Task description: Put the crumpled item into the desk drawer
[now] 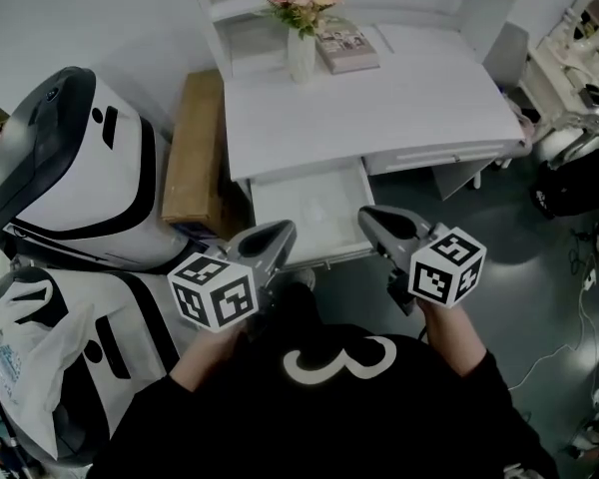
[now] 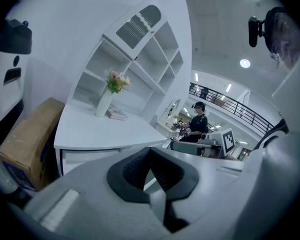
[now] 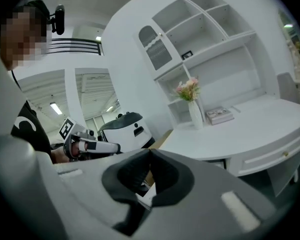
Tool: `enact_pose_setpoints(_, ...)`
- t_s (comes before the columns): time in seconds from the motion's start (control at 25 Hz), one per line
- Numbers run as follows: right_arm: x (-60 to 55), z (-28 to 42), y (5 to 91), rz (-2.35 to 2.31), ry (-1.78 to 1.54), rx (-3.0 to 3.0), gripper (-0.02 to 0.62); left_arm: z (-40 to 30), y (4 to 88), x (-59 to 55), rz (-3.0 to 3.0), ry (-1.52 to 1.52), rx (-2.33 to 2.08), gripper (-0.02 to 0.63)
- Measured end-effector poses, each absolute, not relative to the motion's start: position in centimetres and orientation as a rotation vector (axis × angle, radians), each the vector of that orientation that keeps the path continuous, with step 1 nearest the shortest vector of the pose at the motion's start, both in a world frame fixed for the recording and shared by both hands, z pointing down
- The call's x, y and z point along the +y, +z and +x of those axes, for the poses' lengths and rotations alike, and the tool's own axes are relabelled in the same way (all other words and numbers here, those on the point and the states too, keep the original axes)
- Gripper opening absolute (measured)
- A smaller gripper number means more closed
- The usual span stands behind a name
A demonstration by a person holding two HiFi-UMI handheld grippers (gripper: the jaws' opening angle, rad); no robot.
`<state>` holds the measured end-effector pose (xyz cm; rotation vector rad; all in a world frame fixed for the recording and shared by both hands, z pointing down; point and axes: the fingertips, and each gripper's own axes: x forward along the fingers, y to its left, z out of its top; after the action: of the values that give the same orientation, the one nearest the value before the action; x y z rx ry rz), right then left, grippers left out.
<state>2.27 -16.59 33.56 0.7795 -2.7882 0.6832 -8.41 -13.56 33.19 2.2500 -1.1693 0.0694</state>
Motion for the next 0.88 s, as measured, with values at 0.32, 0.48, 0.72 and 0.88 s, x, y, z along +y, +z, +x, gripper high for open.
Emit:
enact_pose_setpoints(0.32,-12.2,3.4,29.5,0.774,0.554,-2.886,0.003,-6.4,29.7,-10.7,2.365,0.038,-1.177,0.011)
enact_pose_setpoints(0.48,-10.7,3.3,27.9,0.733,0.515,-2.950,0.003,-5.6,28.5,-9.5,2.400,0.030,-1.170,0.011)
enact_pose_setpoints(0.72,-9.1,3.7,27.0,0.683,0.528,-3.002,0.003,-4.0,27.2,-8.2,2.459,0.035,-1.146,0.011)
enact_pose_setpoints(0.88,-8.8,4.2,27.7,0.699,0.543,-2.985,0.003,-3.4,27.6,-7.7,2.461,0.037,-1.130,0.009)
